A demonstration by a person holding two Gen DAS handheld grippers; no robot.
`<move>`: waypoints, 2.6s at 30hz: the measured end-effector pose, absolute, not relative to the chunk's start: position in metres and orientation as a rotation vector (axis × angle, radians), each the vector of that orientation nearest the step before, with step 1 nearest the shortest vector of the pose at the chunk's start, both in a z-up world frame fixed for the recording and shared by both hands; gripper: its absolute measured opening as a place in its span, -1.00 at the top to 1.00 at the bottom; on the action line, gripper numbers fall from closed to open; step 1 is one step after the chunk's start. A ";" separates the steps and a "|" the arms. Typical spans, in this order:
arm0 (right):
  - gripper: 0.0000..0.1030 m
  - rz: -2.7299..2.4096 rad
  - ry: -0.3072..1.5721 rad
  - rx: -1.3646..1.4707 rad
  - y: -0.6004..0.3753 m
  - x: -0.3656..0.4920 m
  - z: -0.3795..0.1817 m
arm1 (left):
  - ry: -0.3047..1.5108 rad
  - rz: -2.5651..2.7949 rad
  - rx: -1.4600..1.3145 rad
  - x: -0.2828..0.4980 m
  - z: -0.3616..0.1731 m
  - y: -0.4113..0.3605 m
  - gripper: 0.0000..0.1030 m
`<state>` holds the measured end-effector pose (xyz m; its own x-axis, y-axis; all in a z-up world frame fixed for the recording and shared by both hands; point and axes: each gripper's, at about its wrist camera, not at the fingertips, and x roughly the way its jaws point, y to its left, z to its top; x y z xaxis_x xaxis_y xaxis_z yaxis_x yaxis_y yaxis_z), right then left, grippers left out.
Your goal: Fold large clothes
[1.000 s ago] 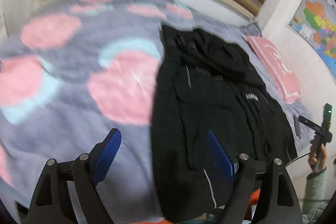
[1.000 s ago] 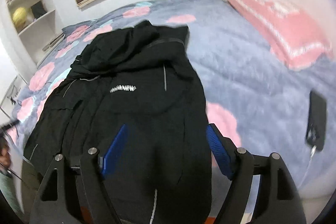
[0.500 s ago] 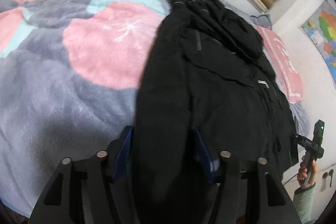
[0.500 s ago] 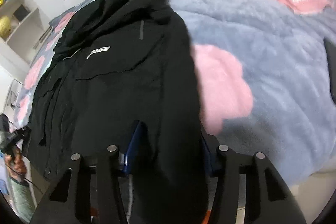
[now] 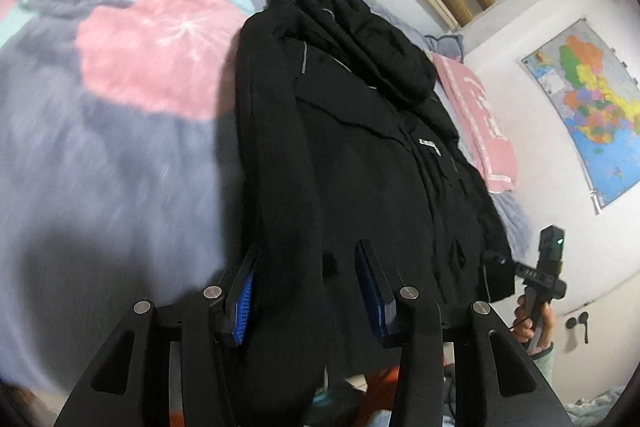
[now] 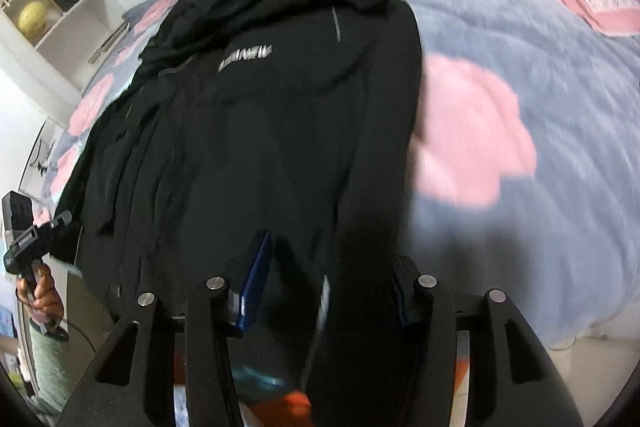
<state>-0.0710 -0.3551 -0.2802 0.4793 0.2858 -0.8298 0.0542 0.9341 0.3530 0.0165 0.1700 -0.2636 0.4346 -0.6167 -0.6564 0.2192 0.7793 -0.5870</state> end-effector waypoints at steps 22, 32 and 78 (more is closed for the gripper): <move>0.73 0.212 0.773 0.500 -0.399 -0.052 -0.165 | 0.734 -0.595 -0.563 0.034 -0.181 0.184 0.83; 0.73 0.177 0.647 0.525 -0.430 0.094 -0.095 | 0.582 -0.579 -0.588 0.168 -0.109 0.167 0.81; -0.75 0.084 0.740 0.220 -0.453 0.276 -0.193 | 0.615 -0.483 -0.390 0.361 -0.157 0.140 -0.70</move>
<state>0.2764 -0.4534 -0.1933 0.7363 0.1535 -0.6590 0.0011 0.9737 0.2280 0.3605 0.1397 -0.1566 0.7131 -0.5363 -0.4514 0.3115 0.8193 -0.4813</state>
